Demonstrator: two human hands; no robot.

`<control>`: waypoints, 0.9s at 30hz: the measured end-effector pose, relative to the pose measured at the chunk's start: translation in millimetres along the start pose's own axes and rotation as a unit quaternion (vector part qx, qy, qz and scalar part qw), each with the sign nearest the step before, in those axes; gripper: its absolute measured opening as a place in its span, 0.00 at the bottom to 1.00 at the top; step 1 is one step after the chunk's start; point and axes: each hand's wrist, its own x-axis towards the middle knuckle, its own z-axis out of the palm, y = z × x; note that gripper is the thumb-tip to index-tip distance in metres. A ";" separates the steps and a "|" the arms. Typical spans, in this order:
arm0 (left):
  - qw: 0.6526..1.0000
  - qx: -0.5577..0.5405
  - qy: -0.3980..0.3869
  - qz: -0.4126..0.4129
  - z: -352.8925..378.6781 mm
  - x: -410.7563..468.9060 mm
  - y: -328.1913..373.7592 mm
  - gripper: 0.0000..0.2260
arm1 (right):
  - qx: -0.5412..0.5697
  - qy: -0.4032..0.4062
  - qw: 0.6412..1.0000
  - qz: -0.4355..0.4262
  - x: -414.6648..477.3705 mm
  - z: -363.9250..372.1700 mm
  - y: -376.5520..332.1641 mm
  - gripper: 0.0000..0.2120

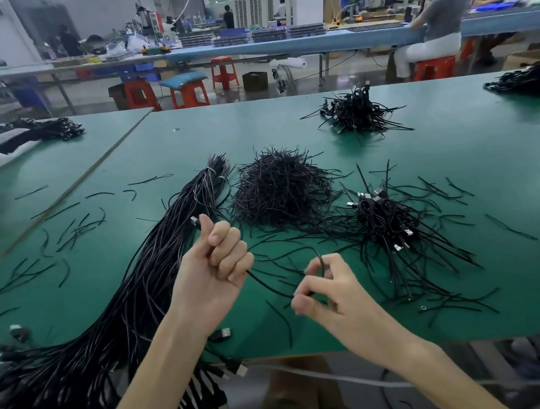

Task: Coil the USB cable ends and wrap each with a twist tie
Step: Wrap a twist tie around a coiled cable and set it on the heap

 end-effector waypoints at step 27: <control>0.880 0.472 -0.016 -0.039 19.6 -13.7 -45.7 0.24 | 0.163 0.124 0.974 -0.094 26.7 4.3 -25.7 0.25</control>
